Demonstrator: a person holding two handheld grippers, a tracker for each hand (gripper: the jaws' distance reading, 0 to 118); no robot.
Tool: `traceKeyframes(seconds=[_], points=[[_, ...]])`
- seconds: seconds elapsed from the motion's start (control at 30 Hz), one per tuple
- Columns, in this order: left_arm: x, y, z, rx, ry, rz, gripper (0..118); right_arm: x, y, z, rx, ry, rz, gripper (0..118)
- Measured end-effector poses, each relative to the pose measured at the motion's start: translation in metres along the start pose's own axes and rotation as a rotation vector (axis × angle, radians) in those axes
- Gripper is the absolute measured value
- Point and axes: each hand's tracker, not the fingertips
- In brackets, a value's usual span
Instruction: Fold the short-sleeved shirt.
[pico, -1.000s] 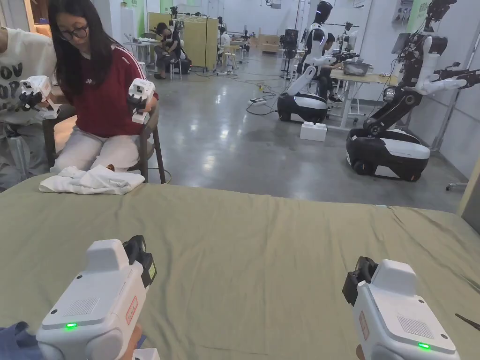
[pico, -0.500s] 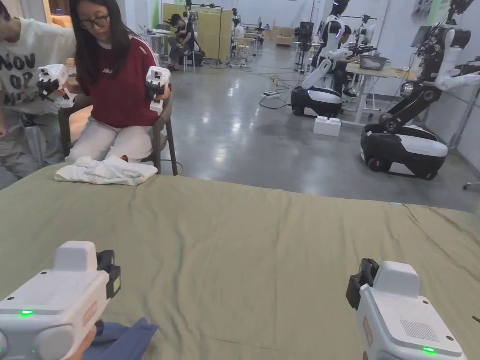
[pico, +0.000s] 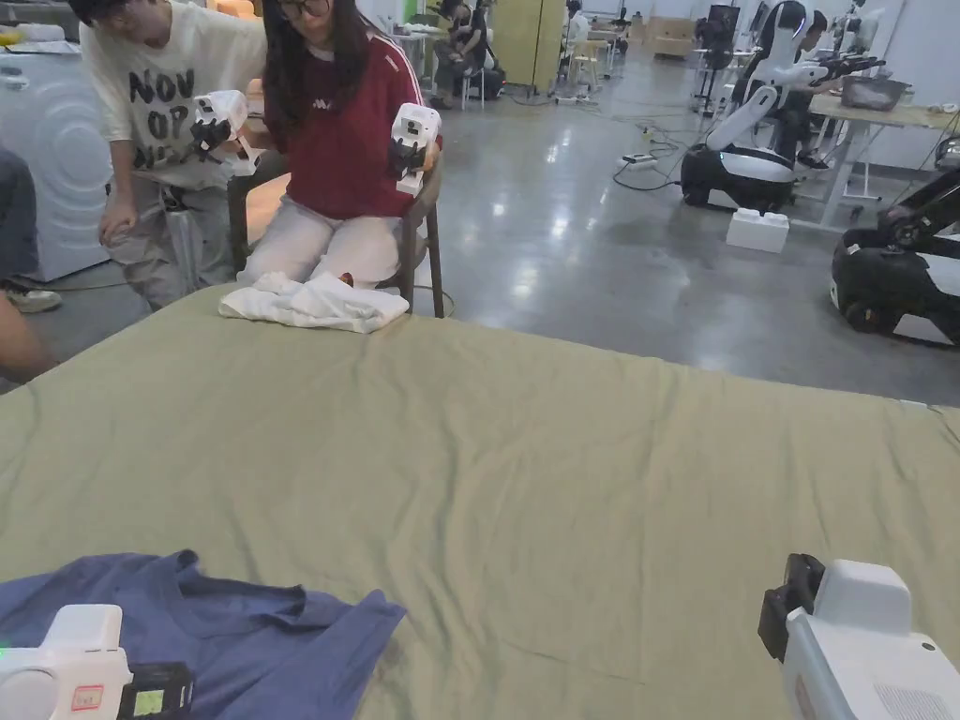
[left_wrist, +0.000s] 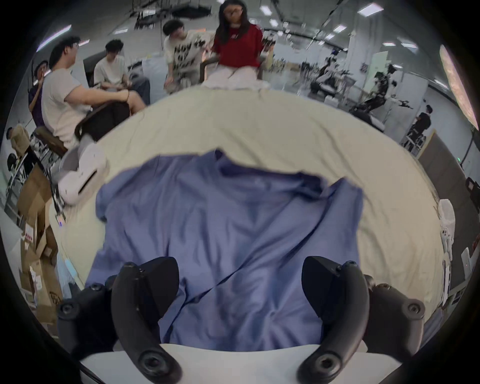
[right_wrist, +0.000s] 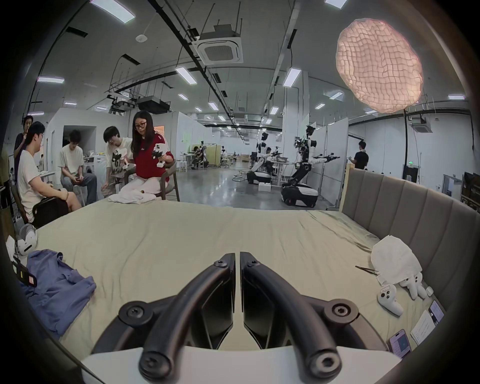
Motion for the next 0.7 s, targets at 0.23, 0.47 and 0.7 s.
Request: traceKeyframes(seconds=[0.23, 0.47, 0.7], points=[[-0.004, -0.015, -0.062, -0.16, 0.062, -0.086, 74, -0.004, -0.006, -0.004, -0.027, 0.009, 0.015, 2], [0.018, -0.02, -0.035, -0.075, 0.108, -0.146, 3, -0.007, -0.009, -0.006, -0.039, 0.01, 0.008, 2], [0.01, -0.025, -0.004, 0.099, 0.029, -0.027, 0, -0.012, -0.011, -0.004, -0.045, 0.022, 0.009, 2]])
